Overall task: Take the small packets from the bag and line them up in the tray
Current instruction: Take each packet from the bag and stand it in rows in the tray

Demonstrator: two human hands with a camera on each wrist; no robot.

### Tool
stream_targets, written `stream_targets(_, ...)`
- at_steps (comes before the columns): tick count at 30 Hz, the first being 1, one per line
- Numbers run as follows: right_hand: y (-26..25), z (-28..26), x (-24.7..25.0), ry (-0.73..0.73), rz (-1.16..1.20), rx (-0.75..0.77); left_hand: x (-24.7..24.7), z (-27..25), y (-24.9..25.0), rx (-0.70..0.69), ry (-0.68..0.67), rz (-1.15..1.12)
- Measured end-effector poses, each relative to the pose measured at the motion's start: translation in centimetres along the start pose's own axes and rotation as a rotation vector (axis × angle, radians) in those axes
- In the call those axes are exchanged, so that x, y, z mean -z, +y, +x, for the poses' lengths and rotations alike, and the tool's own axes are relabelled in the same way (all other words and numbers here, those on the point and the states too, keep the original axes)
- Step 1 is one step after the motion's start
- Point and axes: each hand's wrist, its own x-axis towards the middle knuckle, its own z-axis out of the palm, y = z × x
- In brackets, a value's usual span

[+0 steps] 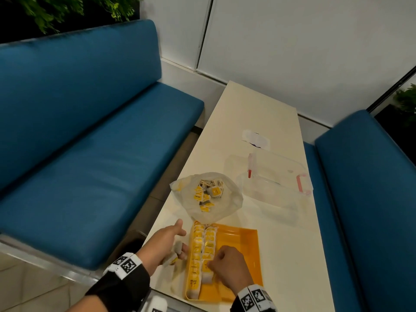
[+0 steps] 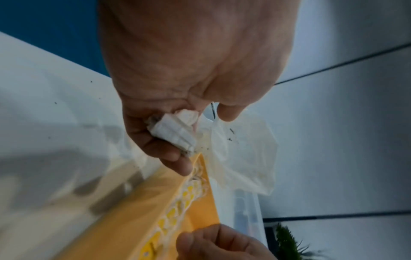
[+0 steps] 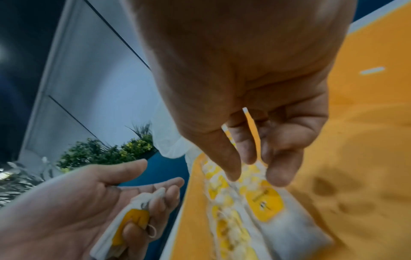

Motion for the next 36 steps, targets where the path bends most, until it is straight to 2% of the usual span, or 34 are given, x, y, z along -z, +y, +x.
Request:
stream_targets(3, -1.6, -0.7, 1.6, 0.064, 0.006, 0.189, 0.0, -0.5, 0.8, 0.031, -0.040, -0.179)
stream_targets(6, -3.8, -1.7, 2.7, 0.087, 0.076, 0.377, -0.5, -0.5, 1.4, 0.027, -0.077, -0.239)
stream_targets(9, -5.6, -2.5, 3.1, 0.077, 0.148, 0.476, -1.2, -0.7, 1.8, 0.023, -0.092, -0.251)
stream_targets(12, -6.3, -2.4, 2.6, 0.036, 0.119, 0.540, -1.9, -0.7, 1.8, -0.001, -0.124, -0.251)
stream_targets(17, -6.8, -1.8, 1.6, 0.011, -0.008, 0.525, -2.7, -1.5, 2.6, -0.052, -0.165, -0.239)
stream_targets(26, -6.5, -0.6, 2.1, 0.134, 0.087, 0.516, -2.5, -1.3, 2.9, -0.193, -0.205, -0.088)
stream_targets(30, -6.3, -0.2, 3.6, 0.183, 0.186, 0.485, -1.6, -0.9, 2.5, -0.363, -0.170, 0.128)
stream_targets(36, -6.1, 0.0, 4.4, 0.153, 0.320, 0.456, -1.2, -0.4, 2.2, -0.491, 0.008, 0.246)
